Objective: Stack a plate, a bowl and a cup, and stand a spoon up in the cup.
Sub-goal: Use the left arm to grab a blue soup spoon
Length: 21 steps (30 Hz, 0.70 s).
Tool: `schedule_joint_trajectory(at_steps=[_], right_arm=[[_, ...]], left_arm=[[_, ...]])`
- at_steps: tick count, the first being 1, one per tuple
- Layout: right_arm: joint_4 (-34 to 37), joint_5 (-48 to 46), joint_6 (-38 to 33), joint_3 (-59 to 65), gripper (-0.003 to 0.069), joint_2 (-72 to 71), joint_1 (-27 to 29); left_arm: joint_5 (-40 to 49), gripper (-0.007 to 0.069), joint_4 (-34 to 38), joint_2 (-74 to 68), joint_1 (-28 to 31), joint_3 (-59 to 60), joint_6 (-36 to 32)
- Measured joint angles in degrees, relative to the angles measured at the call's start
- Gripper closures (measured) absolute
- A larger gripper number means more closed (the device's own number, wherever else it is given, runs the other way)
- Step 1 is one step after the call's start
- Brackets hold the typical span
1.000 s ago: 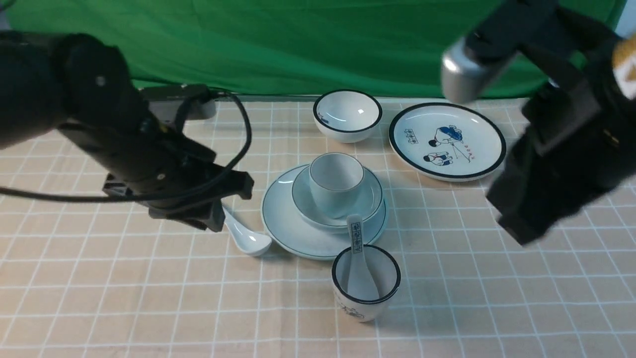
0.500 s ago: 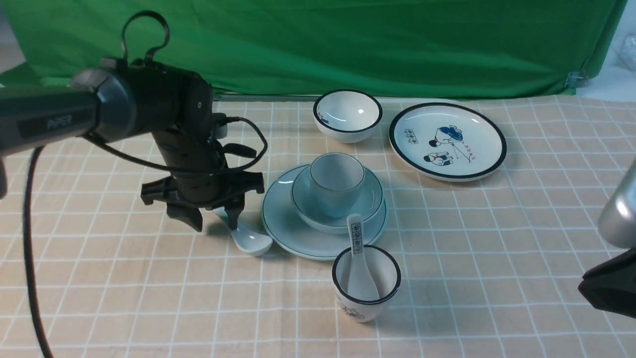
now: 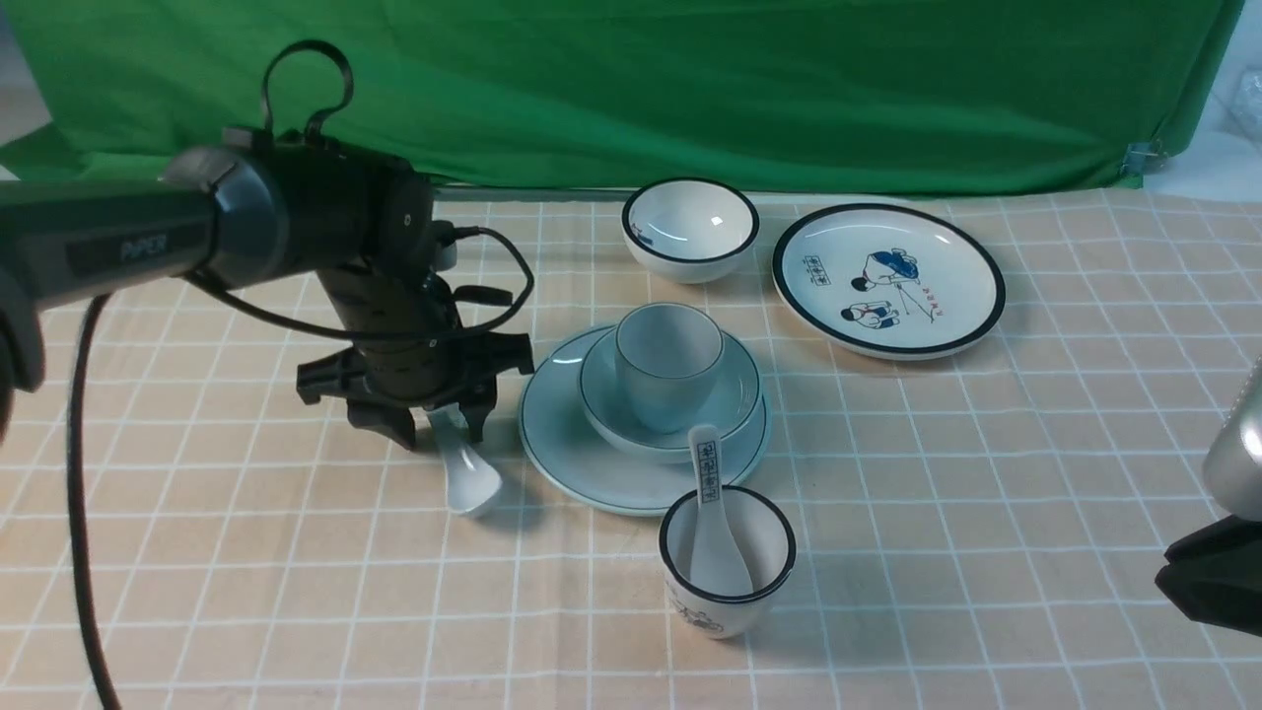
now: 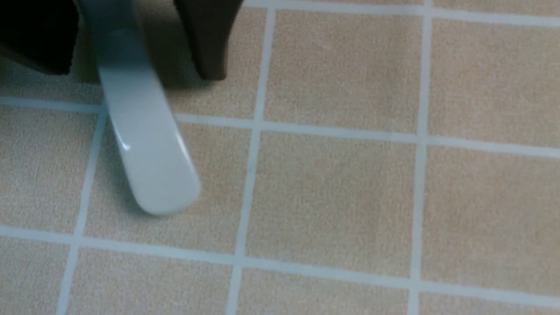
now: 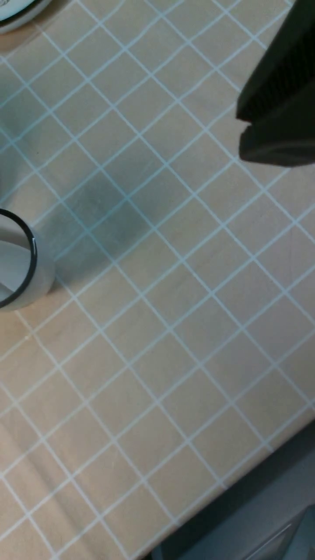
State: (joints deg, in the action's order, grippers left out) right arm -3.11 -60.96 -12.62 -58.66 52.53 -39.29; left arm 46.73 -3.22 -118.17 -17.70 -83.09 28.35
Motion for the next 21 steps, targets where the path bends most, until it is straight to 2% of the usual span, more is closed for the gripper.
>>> schedule_joint_trajectory(at_steps=[7, 9, 10, 11, 13, 14, 21], right_arm=[[0.0, -0.7, -0.2, 0.0, 0.0566, 0.0, 0.0], [0.0, -0.7, -0.2, 0.0, 0.0564, 0.0, 0.0], [0.0, -0.7, -0.2, 0.0, 0.0561, 0.0, 0.0], [0.0, -0.7, -0.2, 0.0, 0.0561, 0.0, 0.0], [0.0, -0.8, -0.2, 0.0, 0.0554, 0.0, 0.0], [0.0, -0.9, -0.2, 0.0, 0.0553, 0.0, 0.0], [0.0, -2.4, 1.1, 0.0, 0.0545, 0.0, 0.0]], left_arm=[[-0.2, 0.0241, -1.0, -0.5, 0.0, -0.1, -0.1], [-0.2, 0.0286, -1.2, -0.6, 0.0, -0.1, -1.4], [0.1, 0.0341, -1.5, -0.6, 0.0, -0.1, -2.0], [0.1, 0.0361, -1.6, -0.6, 0.0, -0.1, -2.2], [0.7, 0.0499, -1.9, -0.6, 0.1, -0.2, -4.2], [0.7, 0.0519, -1.8, -0.6, 0.1, -0.2, -4.8], [-1.9, 0.0514, -0.4, 7.4, -1.2, 0.7, -11.5]])
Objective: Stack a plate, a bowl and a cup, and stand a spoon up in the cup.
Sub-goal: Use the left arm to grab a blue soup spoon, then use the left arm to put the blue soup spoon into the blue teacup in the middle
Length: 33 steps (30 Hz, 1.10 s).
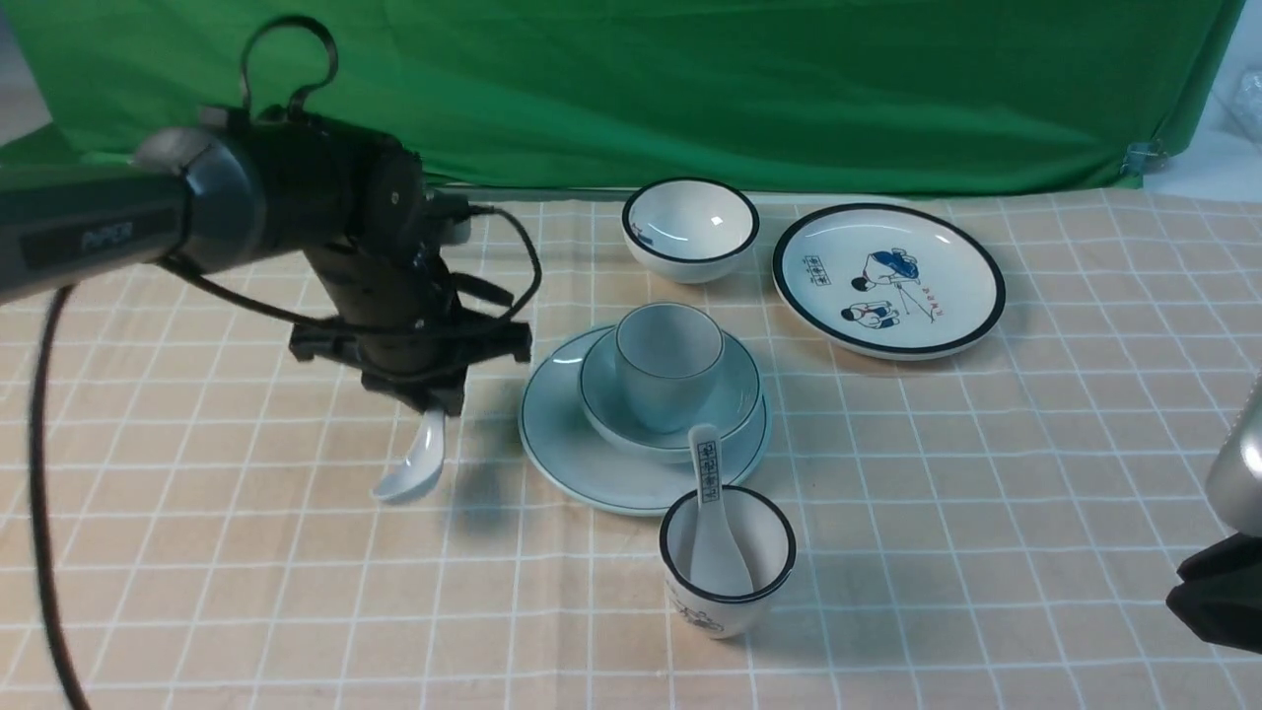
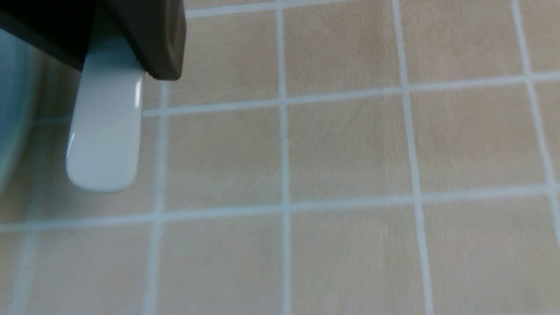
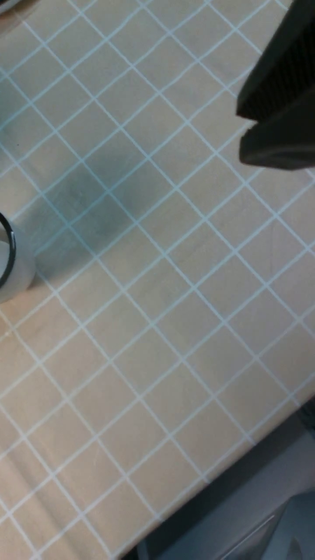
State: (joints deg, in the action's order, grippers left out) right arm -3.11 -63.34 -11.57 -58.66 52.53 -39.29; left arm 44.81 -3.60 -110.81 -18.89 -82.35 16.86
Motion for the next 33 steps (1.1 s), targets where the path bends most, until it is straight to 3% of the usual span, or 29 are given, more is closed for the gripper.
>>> schedule_joint_trajectory(at_steps=[3, 5, 9, 10, 12, 15, 20, 33], right_arm=[[0.0, -1.7, 0.7, 0.0, 0.0541, 0.0, 0.0], [0.1, -3.0, 1.6, 0.0, 0.054, 0.0, 0.0], [0.1, -3.3, 2.7, 0.0, 0.0535, 0.0, 0.0], [0.1, -3.3, 2.9, 0.0, 0.0534, 0.0, 0.0], [0.1, -3.2, 3.6, 0.0, 0.0534, 0.0, 0.0], [0.1, -3.1, 4.1, 0.0, 0.0534, 0.0, 0.0], [0.1, -3.0, 4.5, 0.0, 0.0533, 0.0, 0.0], [0.1, -3.0, 4.5, 0.0, 0.0526, 0.0, 0.0]], left_arm=[[-6.7, 0.0514, -2.5, 8.2, -3.0, 3.8, -1.2], [-18.0, 0.0514, -3.4, 17.0, -6.7, 10.2, -1.8], [-54.0, 0.0514, -4.4, 25.9, -12.8, 26.0, -2.0], [-56.1, 0.0514, -4.5, 26.0, -13.1, 26.0, -2.0], [-80.5, 0.0514, -7.1, 25.3, -14.1, 33.8, -2.1], [-95.0, 0.0514, -8.4, 21.5, -14.1, 36.4, -2.1], [-100.2, 0.0514, -8.1, 12.9, -14.1, 34.5, -2.4], [-101.1, 0.0514, -5.5, -0.1, -13.0, 27.4, -4.7]])
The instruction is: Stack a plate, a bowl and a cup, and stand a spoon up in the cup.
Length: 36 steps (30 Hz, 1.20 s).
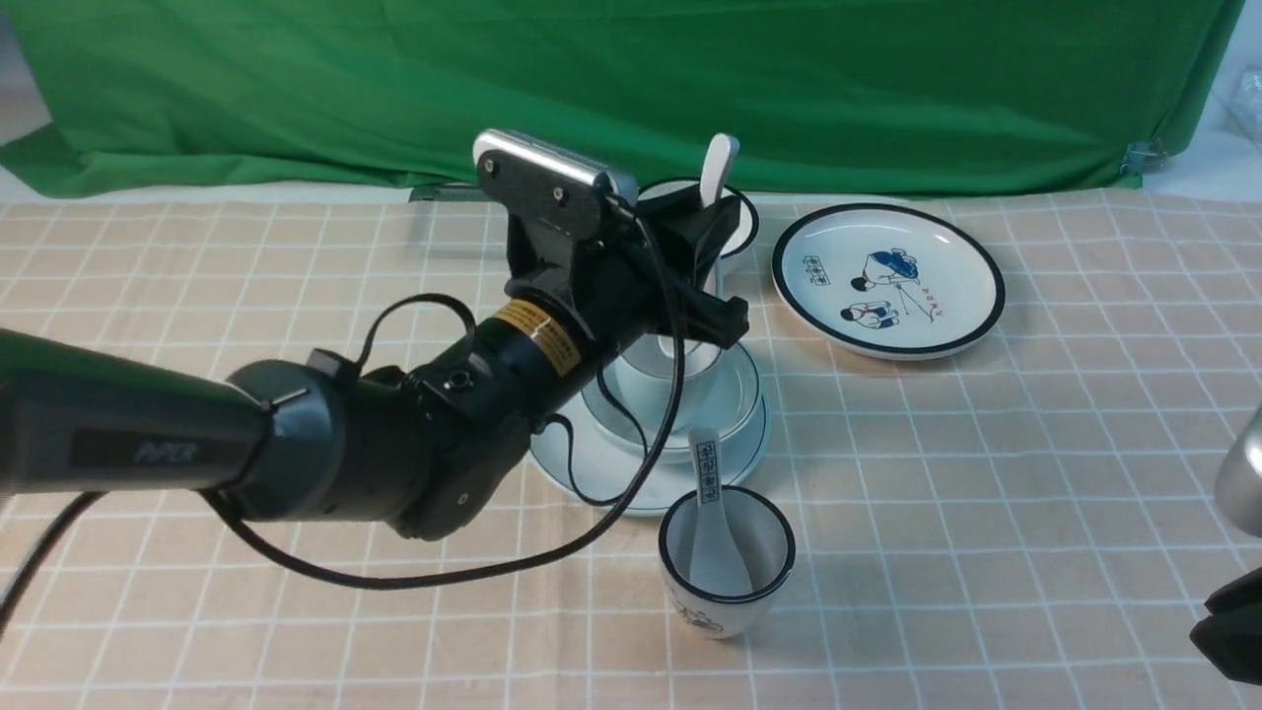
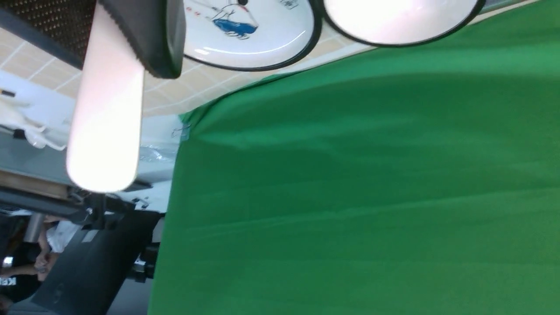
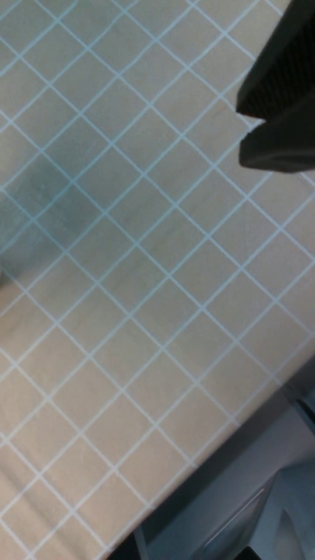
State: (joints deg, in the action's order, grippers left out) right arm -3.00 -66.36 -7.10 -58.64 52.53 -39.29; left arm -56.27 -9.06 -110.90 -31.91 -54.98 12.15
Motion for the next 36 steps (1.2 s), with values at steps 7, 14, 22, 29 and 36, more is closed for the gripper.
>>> schedule_joint_trajectory(at_steps=[7, 14, 22, 29, 36], right_arm=[[0.1, 0.0, 0.0, 0.0, 0.0524, 0.0, 0.0], [0.1, 0.1, 0.0, 0.0, 0.0517, 0.0, 0.0], [0.1, 0.0, 0.2, 0.0, 0.0515, 0.0, 0.0], [0.1, 0.4, 1.1, -1.5, 0.0508, -1.5, 0.0], [-0.2, 1.7, 6.1, -2.8, 0.057, -9.1, 0.0]], left_arm=[[-0.3, 0.0514, -1.0, -3.0, 1.7, -0.2, -0.4], [-0.4, 0.0446, -2.3, -5.4, 1.7, -0.2, -1.5], [-0.3, 0.0239, -2.3, -4.0, 1.7, 0.0, 0.7], [9.2, 0.0244, -2.7, 13.3, 1.7, 8.4, 1.8], [26.4, 0.0588, -8.0, 47.4, -1.5, 21.1, 4.8]])
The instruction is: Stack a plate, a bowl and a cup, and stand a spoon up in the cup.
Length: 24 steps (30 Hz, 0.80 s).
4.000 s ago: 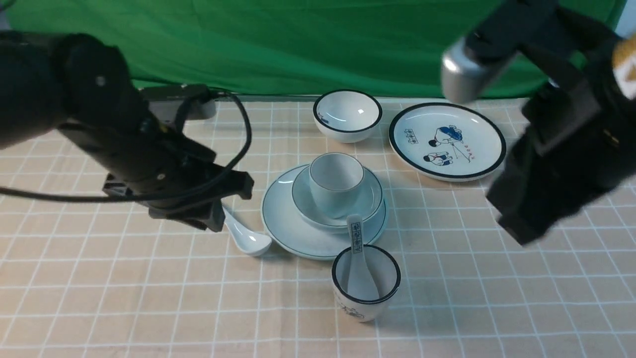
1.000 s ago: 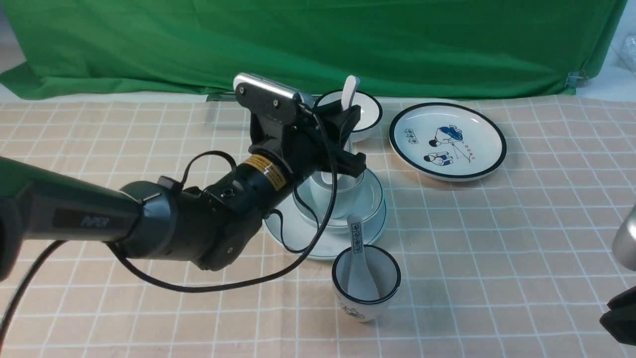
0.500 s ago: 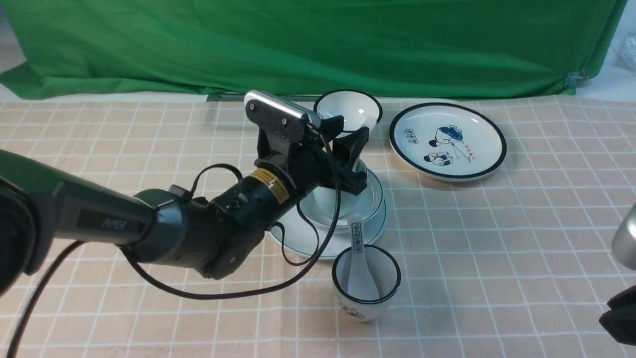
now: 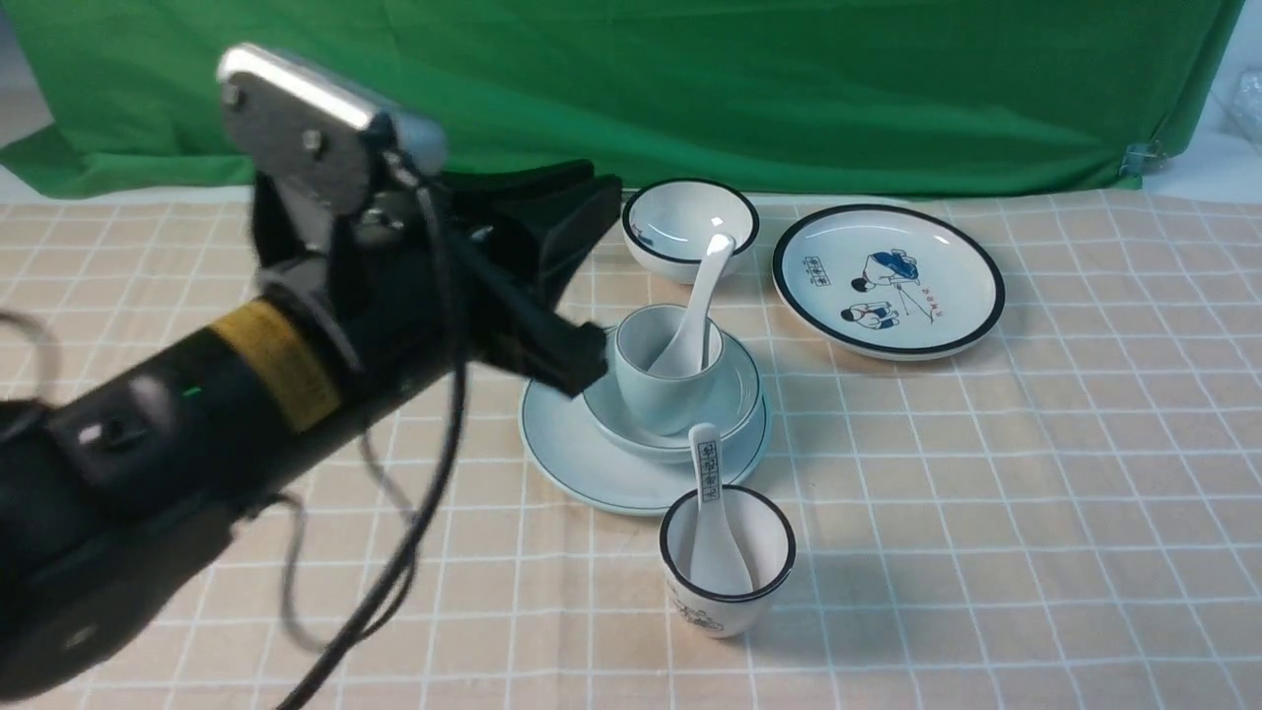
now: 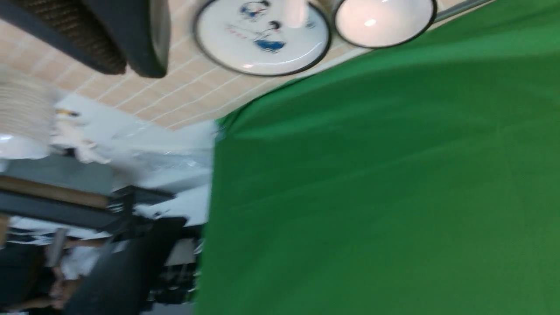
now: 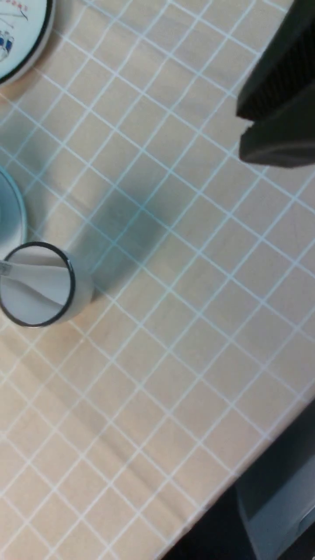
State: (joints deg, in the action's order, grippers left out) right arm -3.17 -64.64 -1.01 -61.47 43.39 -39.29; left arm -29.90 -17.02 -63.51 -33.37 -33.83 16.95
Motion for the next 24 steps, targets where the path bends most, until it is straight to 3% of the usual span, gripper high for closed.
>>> schedule_joint_trajectory(at_steps=[4, 11, 24], right_arm=[[0.0, 0.2, 3.2, 1.2, 0.0634, -6.1, 0.0], [0.0, 0.8, 8.9, 6.4, 0.0638, -13.5, 0.0], [0.0, 1.2, 10.6, 6.9, 0.0601, -14.4, 0.0]], left_arm=[[7.8, 0.0619, -0.9, 17.4, -1.0, 6.1, 3.5], [15.9, 0.062, -1.0, 38.7, -1.0, 15.6, 4.8], [21.0, 0.062, -1.2, 42.7, -1.0, 24.7, 4.2]])
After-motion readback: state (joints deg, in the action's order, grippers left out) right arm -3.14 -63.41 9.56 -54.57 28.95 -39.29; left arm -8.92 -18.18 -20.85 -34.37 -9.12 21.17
